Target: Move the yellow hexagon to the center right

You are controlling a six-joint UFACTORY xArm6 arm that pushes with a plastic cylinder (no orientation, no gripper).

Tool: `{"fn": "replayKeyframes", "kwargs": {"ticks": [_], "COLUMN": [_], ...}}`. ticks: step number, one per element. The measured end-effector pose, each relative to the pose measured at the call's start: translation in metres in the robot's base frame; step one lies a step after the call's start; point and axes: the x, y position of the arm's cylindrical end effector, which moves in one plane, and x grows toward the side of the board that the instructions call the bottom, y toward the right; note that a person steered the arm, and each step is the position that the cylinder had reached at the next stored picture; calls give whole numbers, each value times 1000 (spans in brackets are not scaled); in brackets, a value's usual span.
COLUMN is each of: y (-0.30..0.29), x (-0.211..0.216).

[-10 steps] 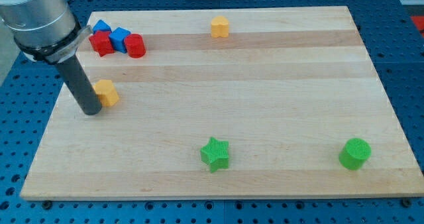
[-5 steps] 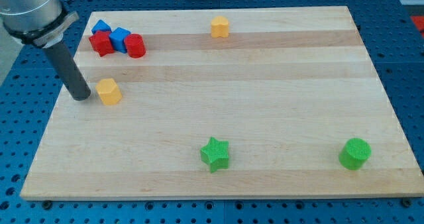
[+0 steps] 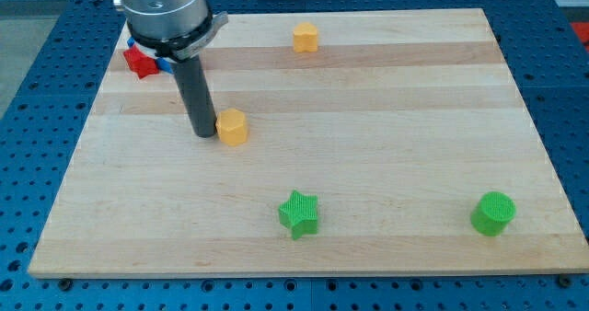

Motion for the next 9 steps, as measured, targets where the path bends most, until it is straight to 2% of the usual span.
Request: {"fn": "replayKeyframes", "kwargs": {"ticks": [3,8,9], "y": [104,200,240], "x": [0,2,2]}}
